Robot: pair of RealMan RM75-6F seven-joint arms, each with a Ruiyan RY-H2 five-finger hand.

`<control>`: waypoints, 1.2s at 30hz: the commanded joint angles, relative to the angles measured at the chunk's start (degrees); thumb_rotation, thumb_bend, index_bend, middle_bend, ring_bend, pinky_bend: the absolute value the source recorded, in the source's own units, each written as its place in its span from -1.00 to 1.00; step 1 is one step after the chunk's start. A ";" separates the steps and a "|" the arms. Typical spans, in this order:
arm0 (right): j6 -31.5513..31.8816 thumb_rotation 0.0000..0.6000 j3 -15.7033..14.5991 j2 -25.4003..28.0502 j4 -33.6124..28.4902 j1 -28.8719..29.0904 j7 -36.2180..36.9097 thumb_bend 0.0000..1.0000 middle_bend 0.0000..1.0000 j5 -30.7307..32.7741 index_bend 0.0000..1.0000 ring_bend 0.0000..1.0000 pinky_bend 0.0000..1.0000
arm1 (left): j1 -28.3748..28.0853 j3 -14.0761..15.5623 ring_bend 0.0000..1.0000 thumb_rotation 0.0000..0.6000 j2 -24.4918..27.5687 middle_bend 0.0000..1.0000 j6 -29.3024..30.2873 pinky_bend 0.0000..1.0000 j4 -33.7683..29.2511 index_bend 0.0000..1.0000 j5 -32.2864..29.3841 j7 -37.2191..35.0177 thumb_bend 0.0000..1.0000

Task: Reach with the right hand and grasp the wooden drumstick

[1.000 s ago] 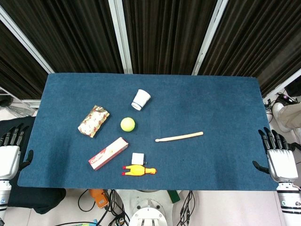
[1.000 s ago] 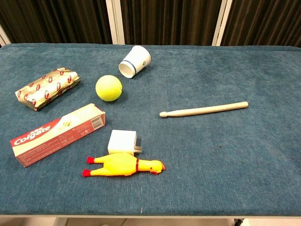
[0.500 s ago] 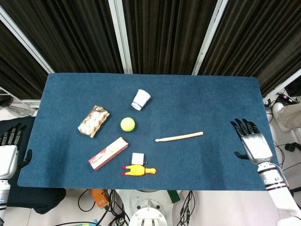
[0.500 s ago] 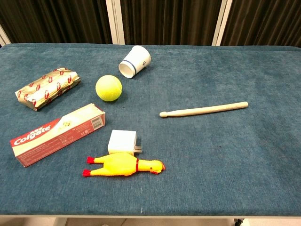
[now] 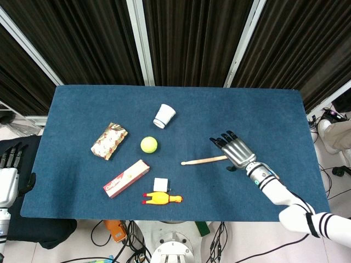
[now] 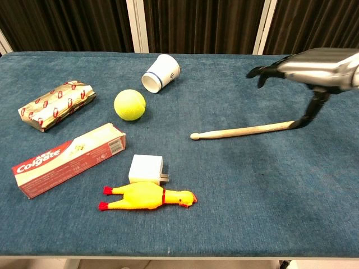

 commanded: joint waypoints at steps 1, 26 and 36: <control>-2.61 1.00 -0.06 -2.79 2.19 2.70 -1.52 -0.51 -0.43 2.22 -0.74 -0.63 -0.77 | -0.03 -0.01 -0.96 1.00 0.00 -1.00 -0.05 -0.70 0.04 -0.86 0.02 -0.13 -0.19; -4.60 1.00 -1.86 -10.60 10.71 10.00 1.81 -0.27 -0.16 6.21 -0.12 -0.47 -0.81 | -0.11 -0.15 -0.96 1.00 0.22 -1.00 -0.44 -0.70 -0.05 -0.86 -0.33 -0.69 -0.19; -4.76 1.00 -3.21 -10.57 10.32 11.23 0.15 -0.22 -0.02 8.20 -0.01 -0.35 -0.84 | -0.18 -0.05 -0.95 1.00 0.32 -1.00 -0.70 -0.70 -0.15 -0.86 -0.34 -0.62 -0.19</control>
